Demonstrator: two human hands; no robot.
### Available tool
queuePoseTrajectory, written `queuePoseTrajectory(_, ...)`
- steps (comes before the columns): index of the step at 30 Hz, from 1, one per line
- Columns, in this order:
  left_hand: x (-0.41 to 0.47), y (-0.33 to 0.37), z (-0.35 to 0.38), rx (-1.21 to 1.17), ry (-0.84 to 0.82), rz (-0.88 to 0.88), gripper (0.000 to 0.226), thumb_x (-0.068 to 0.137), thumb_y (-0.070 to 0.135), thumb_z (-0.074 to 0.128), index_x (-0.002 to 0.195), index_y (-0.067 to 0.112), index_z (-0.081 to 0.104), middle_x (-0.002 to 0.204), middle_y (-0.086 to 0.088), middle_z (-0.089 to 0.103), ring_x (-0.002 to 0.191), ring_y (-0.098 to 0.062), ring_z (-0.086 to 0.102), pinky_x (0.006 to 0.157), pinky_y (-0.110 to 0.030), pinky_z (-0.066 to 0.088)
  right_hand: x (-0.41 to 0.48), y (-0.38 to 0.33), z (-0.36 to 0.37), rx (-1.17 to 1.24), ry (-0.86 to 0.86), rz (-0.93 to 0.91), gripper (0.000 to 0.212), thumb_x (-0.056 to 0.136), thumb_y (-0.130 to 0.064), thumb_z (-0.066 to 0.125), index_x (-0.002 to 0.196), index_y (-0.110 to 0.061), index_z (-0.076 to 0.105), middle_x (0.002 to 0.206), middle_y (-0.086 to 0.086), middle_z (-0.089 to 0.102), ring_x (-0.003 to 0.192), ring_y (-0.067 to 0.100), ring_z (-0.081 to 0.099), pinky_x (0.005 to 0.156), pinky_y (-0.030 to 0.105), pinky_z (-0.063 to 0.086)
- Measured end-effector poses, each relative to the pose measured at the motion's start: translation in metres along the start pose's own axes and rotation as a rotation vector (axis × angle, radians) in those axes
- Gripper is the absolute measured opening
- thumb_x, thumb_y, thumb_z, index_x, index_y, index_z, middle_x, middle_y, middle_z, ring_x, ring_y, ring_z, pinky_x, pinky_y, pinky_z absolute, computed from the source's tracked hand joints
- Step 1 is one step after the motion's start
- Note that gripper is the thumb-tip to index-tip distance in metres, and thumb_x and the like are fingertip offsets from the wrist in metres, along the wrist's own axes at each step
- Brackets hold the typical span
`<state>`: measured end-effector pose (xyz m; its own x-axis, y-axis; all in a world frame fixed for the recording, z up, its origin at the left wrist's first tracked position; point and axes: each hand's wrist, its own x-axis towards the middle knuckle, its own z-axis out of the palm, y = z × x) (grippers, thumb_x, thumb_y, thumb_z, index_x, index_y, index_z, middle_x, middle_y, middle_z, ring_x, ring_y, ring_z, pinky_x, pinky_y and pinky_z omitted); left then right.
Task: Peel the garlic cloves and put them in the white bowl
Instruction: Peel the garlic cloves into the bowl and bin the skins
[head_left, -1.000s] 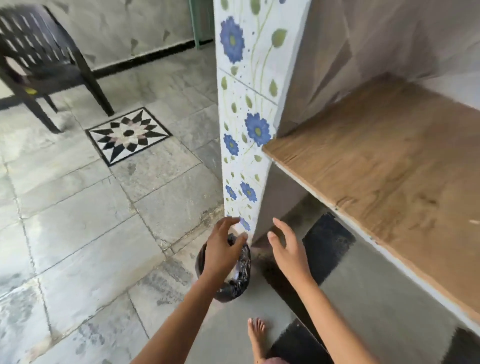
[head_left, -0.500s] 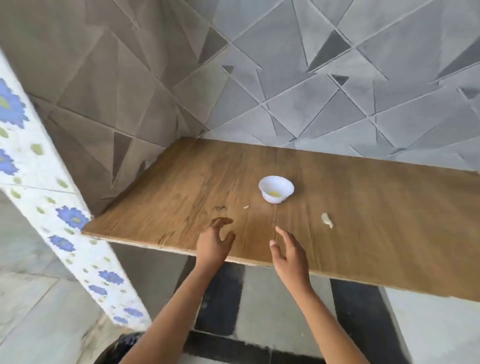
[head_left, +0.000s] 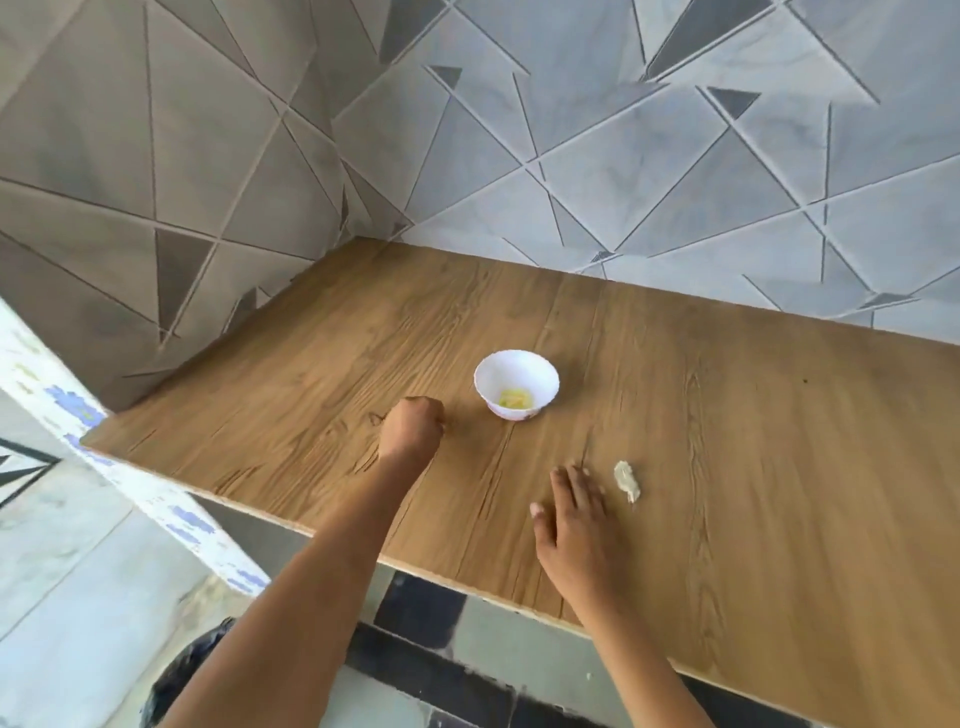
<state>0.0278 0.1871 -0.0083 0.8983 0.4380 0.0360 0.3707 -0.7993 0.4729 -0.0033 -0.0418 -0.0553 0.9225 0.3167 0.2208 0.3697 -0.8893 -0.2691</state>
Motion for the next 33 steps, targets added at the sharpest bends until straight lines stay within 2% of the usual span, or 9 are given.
queuePoseTrajectory(5,0.009,0.045,-0.022,-0.199,0.197,0.105,0.014,0.083,0.012,0.061,0.090,0.016,0.073,0.087,-0.002,0.072,0.081,-0.022,0.064,0.067,-0.030,0.048,-0.001,0.002,-0.002,-0.034,0.003,-0.005,0.057,0.090,-0.042,0.032,0.126,-0.007,0.060,0.133,0.013,0.056,0.126,0.026,0.051,0.103,0.043,0.038)
queuePoseTrajectory(8,0.026,0.074,-0.021,-0.150,0.040,0.239,0.015,0.082,0.011,0.062,0.092,0.015,0.073,0.092,-0.004,0.072,0.084,-0.023,0.065,0.071,-0.033,0.052,-0.003,0.001,-0.004,-0.052,-0.016,0.000,0.056,0.090,-0.044,0.034,0.126,-0.010,0.060,0.132,0.010,0.057,0.124,0.024,0.053,0.102,0.039,0.037)
queuePoseTrajectory(12,0.048,0.093,-0.002,0.178,-0.158,0.275,0.021,0.085,0.015,0.052,0.094,0.021,0.070,0.107,-0.004,0.066,0.091,-0.026,0.063,0.066,-0.027,0.043,-0.004,-0.001,-0.008,-0.017,-0.048,0.013,0.055,0.092,-0.046,0.032,0.125,-0.012,0.061,0.132,0.007,0.058,0.124,0.021,0.053,0.103,0.037,0.034)
queuePoseTrajectory(15,0.055,0.095,0.002,0.282,-0.227,0.270,0.025,0.087,0.017,0.048,0.101,0.020,0.069,0.113,-0.004,0.061,0.092,-0.024,0.061,0.068,-0.027,0.041,-0.005,-0.001,-0.012,0.035,-0.047,0.001,0.062,0.098,-0.051,0.018,0.125,-0.015,0.061,0.134,0.005,0.056,0.125,0.020,0.052,0.104,0.036,0.030)
queuePoseTrajectory(18,0.053,0.099,-0.008,0.133,-0.181,0.308,0.023,0.088,0.019,0.052,0.097,0.022,0.072,0.102,0.002,0.067,0.090,-0.020,0.063,0.070,-0.028,0.047,-0.010,0.005,-0.019,0.286,-0.019,0.001,0.073,0.091,-0.063,0.011,0.137,-0.020,0.048,0.143,-0.004,0.046,0.133,0.012,0.042,0.109,0.024,0.028)
queuePoseTrajectory(22,0.017,0.123,-0.008,-0.117,-0.228,0.637,0.015,0.084,0.009,0.062,0.089,0.017,0.073,0.087,0.007,0.070,0.081,-0.011,0.063,0.070,-0.015,0.047,-0.026,0.027,-0.034,0.334,0.192,0.035,0.050,0.096,-0.046,0.036,0.133,-0.016,0.051,0.129,-0.001,0.058,0.118,0.011,0.055,0.095,0.028,0.049)
queuePoseTrajectory(25,-0.006,0.138,0.018,-0.110,-0.428,0.917,0.024,0.081,0.001,0.064,0.101,0.011,0.072,0.100,-0.003,0.072,0.088,-0.017,0.065,0.081,-0.027,0.050,-0.030,0.056,-0.042,0.160,0.240,0.155,0.049,0.092,-0.036,0.042,0.132,-0.009,0.051,0.129,0.008,0.058,0.120,0.022,0.055,0.100,0.032,0.041)
queuePoseTrajectory(27,-0.010,0.142,0.039,-0.055,-0.467,1.039,0.029,0.078,0.001,0.066,0.104,0.015,0.072,0.106,-0.002,0.070,0.093,-0.015,0.063,0.080,-0.024,0.046,-0.033,0.071,-0.044,0.047,0.179,0.244,0.051,0.094,-0.031,0.050,0.138,-0.006,0.044,0.139,0.013,0.050,0.131,0.028,0.044,0.109,0.036,0.027)
queuePoseTrajectory(33,-0.017,0.142,0.065,-0.048,-0.447,1.119,0.015,0.081,0.007,0.070,0.093,0.014,0.073,0.097,0.000,0.070,0.087,-0.014,0.061,0.076,-0.022,0.041,-0.036,0.080,-0.043,0.056,0.058,0.337,0.056,0.098,-0.037,0.041,0.146,-0.012,0.030,0.154,0.006,0.026,0.145,0.021,0.017,0.115,0.030,0.004)
